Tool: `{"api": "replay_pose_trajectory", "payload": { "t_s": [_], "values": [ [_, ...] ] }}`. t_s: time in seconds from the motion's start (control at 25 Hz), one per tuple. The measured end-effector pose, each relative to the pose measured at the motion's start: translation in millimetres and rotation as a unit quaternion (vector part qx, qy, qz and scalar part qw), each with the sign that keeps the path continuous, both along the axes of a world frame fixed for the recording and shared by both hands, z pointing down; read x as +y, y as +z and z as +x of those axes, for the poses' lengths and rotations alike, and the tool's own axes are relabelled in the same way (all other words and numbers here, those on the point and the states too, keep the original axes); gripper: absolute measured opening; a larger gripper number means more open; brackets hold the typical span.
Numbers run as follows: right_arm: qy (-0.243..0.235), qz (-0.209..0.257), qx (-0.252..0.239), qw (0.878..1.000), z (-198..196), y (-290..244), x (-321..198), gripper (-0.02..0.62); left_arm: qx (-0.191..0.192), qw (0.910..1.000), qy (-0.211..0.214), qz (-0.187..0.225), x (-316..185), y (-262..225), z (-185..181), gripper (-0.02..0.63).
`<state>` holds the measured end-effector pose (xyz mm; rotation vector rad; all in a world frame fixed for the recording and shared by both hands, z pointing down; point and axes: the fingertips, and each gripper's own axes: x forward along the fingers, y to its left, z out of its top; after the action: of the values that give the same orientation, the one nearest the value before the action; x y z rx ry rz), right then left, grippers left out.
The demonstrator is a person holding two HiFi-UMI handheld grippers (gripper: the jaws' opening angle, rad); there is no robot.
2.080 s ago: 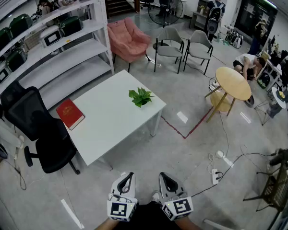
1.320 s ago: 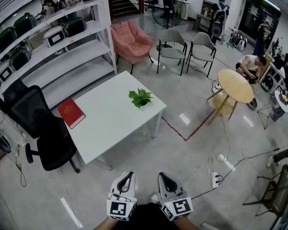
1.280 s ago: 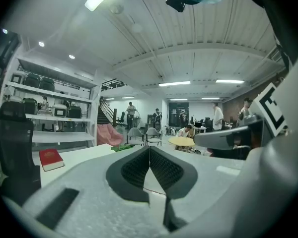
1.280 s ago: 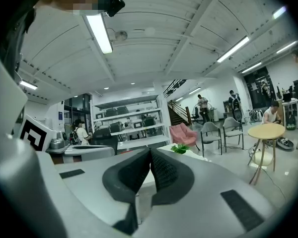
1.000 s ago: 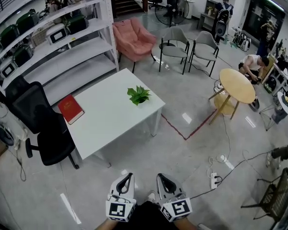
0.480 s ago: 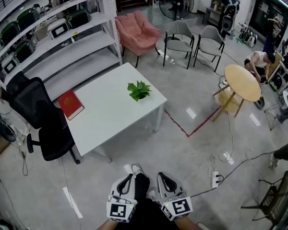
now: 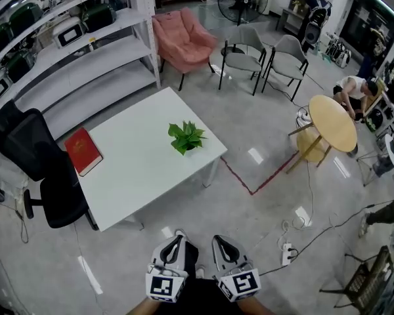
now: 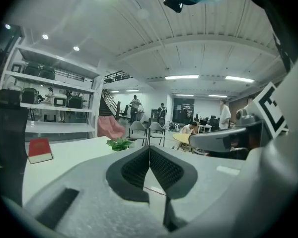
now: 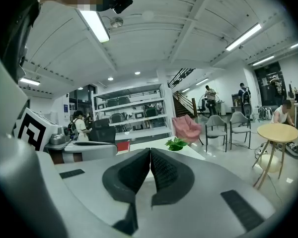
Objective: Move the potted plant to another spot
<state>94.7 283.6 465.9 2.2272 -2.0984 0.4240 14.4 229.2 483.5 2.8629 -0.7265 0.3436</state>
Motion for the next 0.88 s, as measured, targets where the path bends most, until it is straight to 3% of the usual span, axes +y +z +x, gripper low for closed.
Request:
{"api": "replay_pose_trajectory", "payload": {
  "t_s": [0.4, 0.64, 0.88],
  "values": [
    [-0.044, -0.029, 0.039, 0.998, 40.4, -0.6, -135.0, 0.012, -0.005, 0.9997, -0.016, -0.018, -132.5, -1.2, 45.2, 0.017],
    [-0.082, -0.058, 0.045, 0.994, 58.0, 6.7, -179.3, 0.012, -0.003, 0.9990, -0.036, -0.027, -168.0, -5.9, 59.3, 0.017],
    [-0.141, -0.071, 0.061, 0.986, 84.2, 30.4, -229.6, 0.012, -0.005, 0.9955, -0.093, -0.020, -201.6, -2.2, 75.2, 0.017]
  ]
}}
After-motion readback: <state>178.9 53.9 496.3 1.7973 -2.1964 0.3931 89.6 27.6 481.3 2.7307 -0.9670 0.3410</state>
